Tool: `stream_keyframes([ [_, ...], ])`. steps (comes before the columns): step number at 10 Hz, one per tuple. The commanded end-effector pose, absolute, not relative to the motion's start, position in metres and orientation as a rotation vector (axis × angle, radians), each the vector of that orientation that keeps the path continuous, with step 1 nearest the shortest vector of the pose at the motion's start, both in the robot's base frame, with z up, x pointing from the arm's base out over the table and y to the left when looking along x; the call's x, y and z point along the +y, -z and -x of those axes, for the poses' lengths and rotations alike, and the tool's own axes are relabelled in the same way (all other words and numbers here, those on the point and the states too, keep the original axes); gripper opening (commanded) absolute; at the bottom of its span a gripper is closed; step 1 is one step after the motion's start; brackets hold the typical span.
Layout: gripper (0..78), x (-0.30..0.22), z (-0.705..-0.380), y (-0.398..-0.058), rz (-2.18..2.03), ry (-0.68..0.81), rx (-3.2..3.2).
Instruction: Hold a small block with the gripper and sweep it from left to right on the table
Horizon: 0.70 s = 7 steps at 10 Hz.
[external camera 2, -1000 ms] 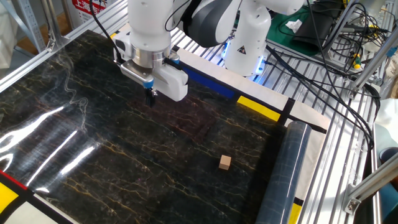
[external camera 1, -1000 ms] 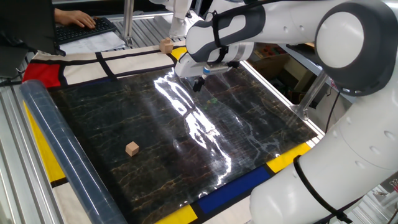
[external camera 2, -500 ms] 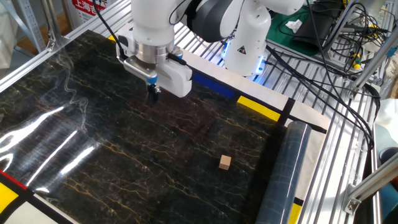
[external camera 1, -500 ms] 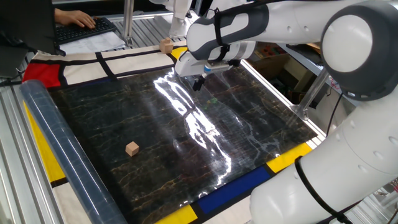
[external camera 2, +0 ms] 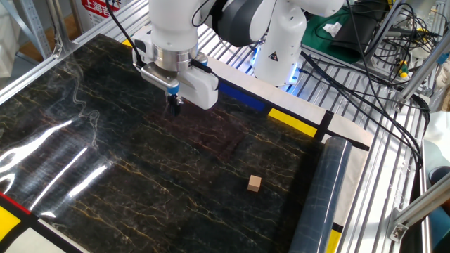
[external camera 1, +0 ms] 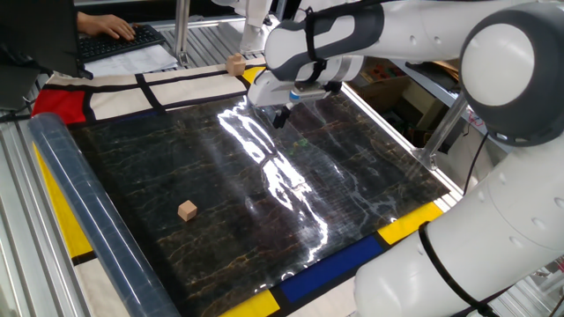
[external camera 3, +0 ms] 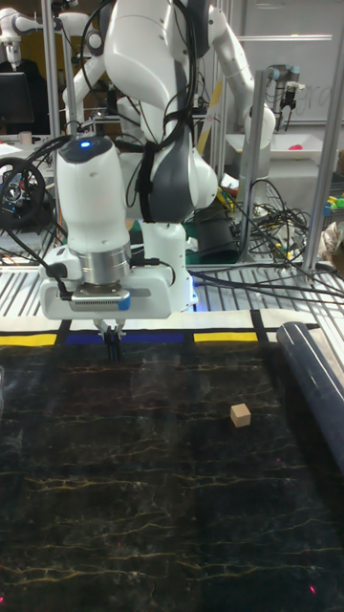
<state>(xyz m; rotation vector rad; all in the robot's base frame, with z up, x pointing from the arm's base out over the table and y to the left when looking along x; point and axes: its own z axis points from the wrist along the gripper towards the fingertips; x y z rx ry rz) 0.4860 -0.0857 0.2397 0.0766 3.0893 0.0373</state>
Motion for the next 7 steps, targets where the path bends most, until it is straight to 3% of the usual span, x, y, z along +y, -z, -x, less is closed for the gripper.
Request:
stream_keyframes([
  [1, 1.1, -0.0836, -0.4851, -0.2458, -0.034, -0.054, 3.096],
  [7, 1.1, -0.0835, -0.4851, -0.2459, 0.01, -0.056, 3.098],
])
